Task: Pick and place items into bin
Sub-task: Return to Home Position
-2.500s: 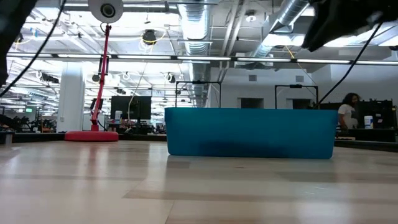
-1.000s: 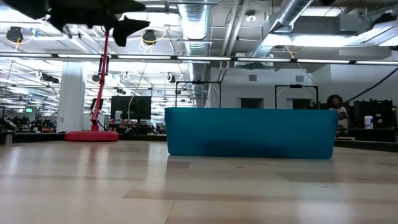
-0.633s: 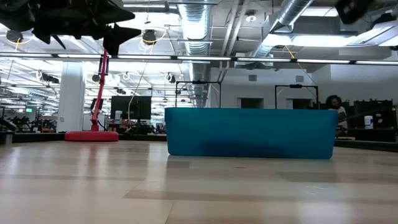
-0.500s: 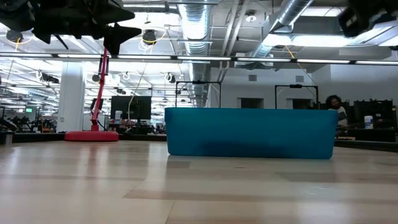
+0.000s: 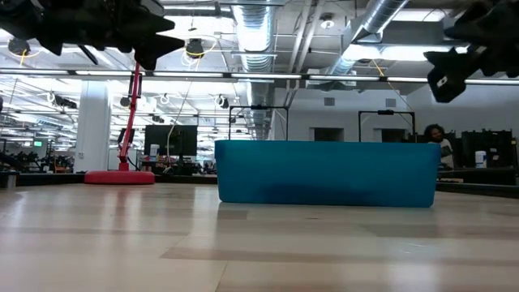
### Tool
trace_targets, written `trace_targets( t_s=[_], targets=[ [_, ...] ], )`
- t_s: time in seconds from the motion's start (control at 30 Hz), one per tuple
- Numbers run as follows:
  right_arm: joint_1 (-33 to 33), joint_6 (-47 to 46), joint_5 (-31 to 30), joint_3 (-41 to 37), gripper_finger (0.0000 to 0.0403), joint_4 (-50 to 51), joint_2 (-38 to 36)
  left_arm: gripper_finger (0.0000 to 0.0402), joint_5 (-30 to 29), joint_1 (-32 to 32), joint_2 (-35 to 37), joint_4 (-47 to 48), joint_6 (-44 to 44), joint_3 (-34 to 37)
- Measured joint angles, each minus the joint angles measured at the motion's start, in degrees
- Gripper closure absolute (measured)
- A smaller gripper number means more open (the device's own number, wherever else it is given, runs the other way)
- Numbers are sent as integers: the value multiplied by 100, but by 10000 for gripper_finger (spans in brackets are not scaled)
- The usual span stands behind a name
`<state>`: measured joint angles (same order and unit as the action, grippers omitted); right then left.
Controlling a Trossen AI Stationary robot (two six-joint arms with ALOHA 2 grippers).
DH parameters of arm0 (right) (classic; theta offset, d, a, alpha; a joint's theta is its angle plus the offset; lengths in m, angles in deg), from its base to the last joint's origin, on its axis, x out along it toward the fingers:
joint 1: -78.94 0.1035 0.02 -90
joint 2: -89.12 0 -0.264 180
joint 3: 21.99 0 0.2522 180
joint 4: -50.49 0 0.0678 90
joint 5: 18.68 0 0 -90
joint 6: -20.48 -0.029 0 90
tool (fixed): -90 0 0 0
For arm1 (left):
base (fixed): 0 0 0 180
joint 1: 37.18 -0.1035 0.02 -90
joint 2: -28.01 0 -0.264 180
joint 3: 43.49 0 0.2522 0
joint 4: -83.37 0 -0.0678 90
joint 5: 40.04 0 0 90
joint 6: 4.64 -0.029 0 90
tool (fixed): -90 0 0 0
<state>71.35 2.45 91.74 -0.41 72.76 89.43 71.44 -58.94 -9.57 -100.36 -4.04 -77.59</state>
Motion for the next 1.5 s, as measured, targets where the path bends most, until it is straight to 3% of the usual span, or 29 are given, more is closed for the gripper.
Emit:
trace_targets(
  t_s=[0.3, 0.53, 0.73, 0.87, 1.07, 1.23, 1.33, 1.5],
  targets=[
    [9, 250, 187, -738, 231, -1237, -17, 164, -56, 490, -2, 66, 2, 0],
    [175, 1319, 675, -743, 225, -2227, -21, 164, -745, 759, -2, 264, 107, 0],
    [364, 1784, 662, -743, 227, -1763, -17, 164, -882, 884, -2, 265, 316, 0],
    [507, 1357, 653, -745, 225, -1603, -17, 164, -864, 896, 27, 230, 419, 23],
    [640, 1203, 652, -745, 227, -1595, -17, 164, -844, 896, 461, -1016, 617, 797],
    [651, 1203, 654, -745, 226, -1553, -17, 164, -830, 896, 1084, -1402, 865, 1502],
    [651, 1201, 654, -745, 225, -1554, -17, 164, -646, 894, 1508, -1399, 950, 1773],
    [651, 1201, 654, -747, 227, -1553, -17, 164, 399, 895, 2191, -1277, 980, 1969]
  ],
)
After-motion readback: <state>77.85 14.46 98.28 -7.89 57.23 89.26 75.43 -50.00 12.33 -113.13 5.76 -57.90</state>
